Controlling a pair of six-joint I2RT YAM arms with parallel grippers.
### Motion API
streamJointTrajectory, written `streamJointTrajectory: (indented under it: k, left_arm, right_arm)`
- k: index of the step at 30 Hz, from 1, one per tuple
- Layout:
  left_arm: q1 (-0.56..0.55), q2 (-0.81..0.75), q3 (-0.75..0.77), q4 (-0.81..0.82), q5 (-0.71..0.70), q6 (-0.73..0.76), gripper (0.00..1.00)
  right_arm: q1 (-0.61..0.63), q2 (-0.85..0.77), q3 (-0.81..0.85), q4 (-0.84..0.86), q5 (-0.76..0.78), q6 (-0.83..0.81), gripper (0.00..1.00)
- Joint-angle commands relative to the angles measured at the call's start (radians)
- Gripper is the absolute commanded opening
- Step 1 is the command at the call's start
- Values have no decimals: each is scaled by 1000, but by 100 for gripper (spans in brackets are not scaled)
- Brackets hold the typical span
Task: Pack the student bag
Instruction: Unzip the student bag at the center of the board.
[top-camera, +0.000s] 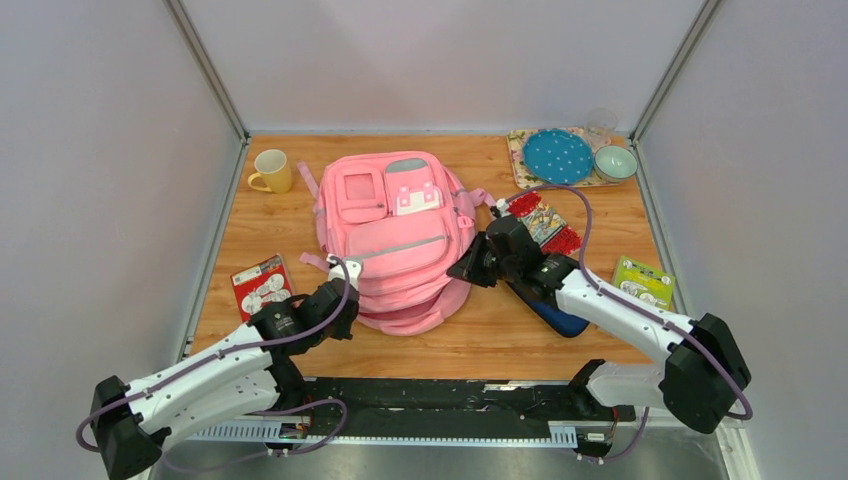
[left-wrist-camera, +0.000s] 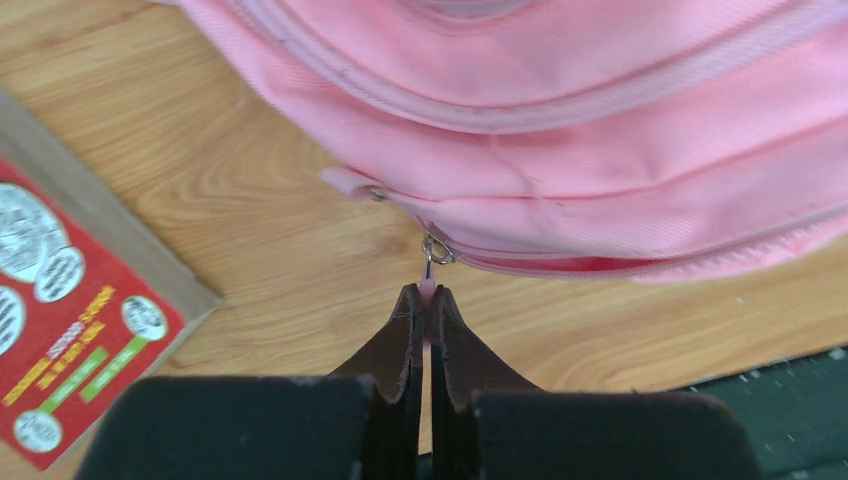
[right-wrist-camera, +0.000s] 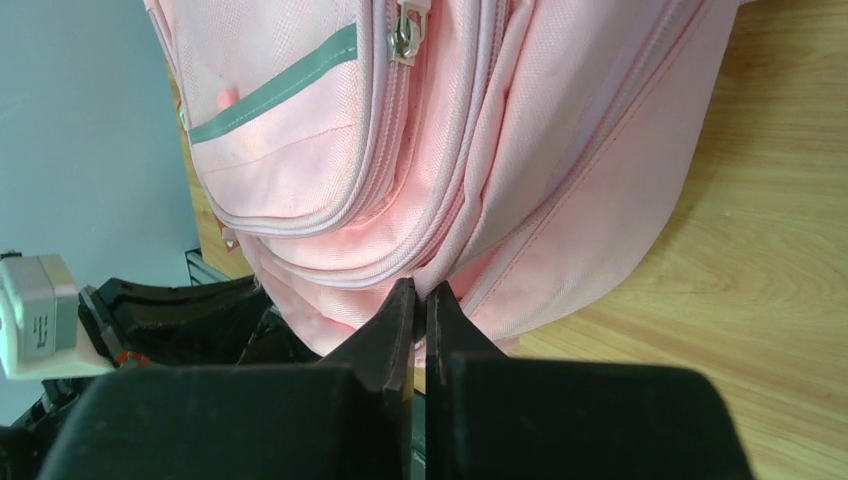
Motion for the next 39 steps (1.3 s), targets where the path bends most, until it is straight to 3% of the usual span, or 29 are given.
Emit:
streamJointTrajectory:
  k: [1,9,13,14,16,17,20,26,30,32,38,39]
  left_arm:
    - [33,14,29,-129,-233,-46,0]
    - [96,-77,-46,4,-370,-16,0]
    - [97,-165,-89,105,-289,30,1]
    - [99,-177,-91,104,-277,30,30]
    - [99,-206,-85,79,-234,31,50]
    - [99,-212,-79,62,-224,25,69]
    - [99,-234,-31,13,-156,36,80]
    - [99,-225,78,114,172,161,84]
    - [97,-136,119,222,417,246,84]
    - [80,-101,137,252,458,299,84]
    - [45,-30,144,246,379,338,84]
    - [46,-35,141,239,313,315,84]
  right_arm:
    - [-20,-66,69,19,8,-68,0]
    - [-32,-98,109,17,-79,-105,0]
    - [-34,-92,123,23,-113,-102,0]
    - [-32,-83,123,25,-127,-96,0]
    - [-32,-73,114,49,-162,-73,0]
    - [-32,-67,105,61,-173,-65,0]
    - [-32,-58,86,95,-185,-39,0]
    - [-29,-30,83,140,-208,-10,0]
    - [-25,-17,98,141,-215,-10,0]
    - [-25,-12,105,140,-219,-10,0]
    - [-25,-12,114,105,-187,-23,0]
    - [-25,-15,118,38,-158,-30,8]
